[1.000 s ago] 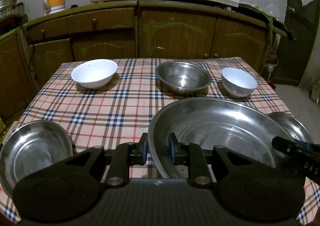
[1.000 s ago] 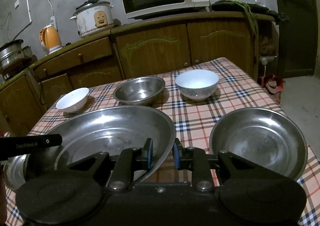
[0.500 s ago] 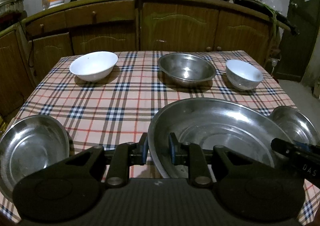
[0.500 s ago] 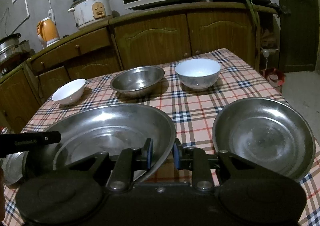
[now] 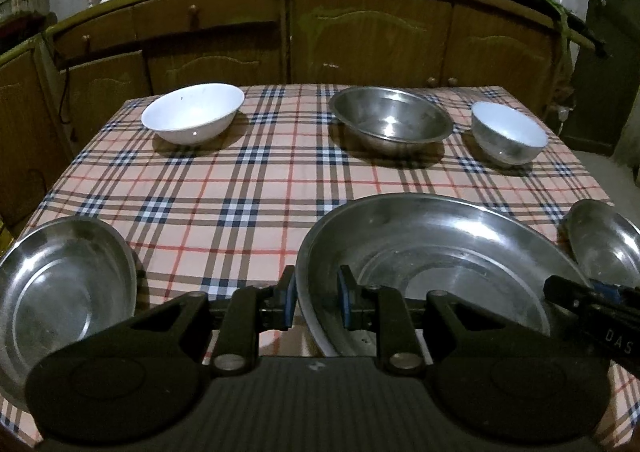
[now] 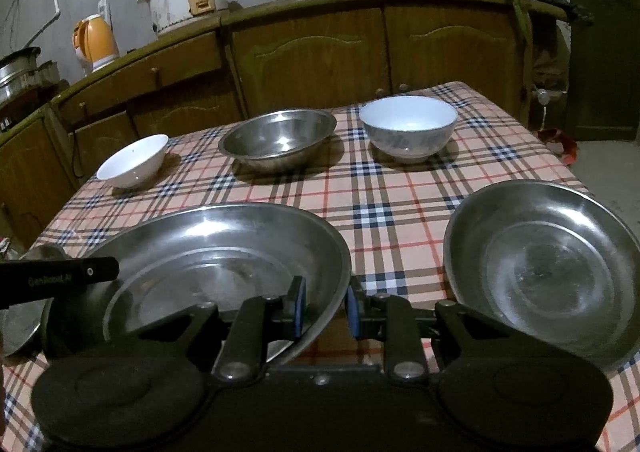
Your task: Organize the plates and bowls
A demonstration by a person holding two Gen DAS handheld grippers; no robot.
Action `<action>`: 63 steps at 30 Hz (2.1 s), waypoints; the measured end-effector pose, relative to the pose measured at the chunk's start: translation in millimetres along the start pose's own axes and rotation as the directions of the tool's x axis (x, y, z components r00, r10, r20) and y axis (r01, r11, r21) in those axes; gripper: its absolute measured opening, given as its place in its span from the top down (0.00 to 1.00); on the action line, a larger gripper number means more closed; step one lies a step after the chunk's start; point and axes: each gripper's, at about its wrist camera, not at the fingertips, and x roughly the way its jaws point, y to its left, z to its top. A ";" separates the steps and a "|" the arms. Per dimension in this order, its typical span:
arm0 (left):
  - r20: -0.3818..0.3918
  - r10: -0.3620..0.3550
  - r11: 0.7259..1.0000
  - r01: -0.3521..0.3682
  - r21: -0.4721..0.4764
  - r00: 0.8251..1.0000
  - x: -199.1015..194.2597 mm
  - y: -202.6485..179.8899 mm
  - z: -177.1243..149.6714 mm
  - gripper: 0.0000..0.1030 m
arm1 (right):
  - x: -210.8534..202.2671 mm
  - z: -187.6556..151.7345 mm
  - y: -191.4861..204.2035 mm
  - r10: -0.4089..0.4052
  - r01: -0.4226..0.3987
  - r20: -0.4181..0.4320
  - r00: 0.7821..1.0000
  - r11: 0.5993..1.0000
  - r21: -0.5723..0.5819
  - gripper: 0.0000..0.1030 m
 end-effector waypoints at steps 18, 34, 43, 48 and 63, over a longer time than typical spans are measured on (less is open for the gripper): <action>-0.002 0.016 1.000 -0.016 0.013 1.000 33.7 -3.1 1.1 0.79 | 34.3 1.7 0.3 -0.033 0.032 -0.009 0.999 0.999 -0.017 0.73; -0.040 0.025 1.000 -0.024 0.012 0.999 52.7 -5.5 -5.9 0.77 | 52.3 -0.6 -2.0 -0.050 0.049 -0.041 0.998 0.999 -0.013 0.73; -0.052 0.036 0.999 -0.036 0.008 0.998 54.5 -6.3 -10.1 0.72 | 51.7 -2.2 -2.0 -0.057 0.056 -0.052 0.997 0.998 -0.017 0.72; -0.049 0.046 0.999 -0.047 -0.016 0.998 48.8 -3.5 -8.5 0.56 | 44.2 2.1 -5.9 -0.075 0.075 -0.028 0.997 0.997 -0.011 0.63; 0.034 0.047 0.998 -0.046 -0.039 0.998 6.2 -18.6 9.8 0.21 | -9.4 19.9 -23.7 -0.070 0.067 0.073 0.995 0.997 0.038 0.48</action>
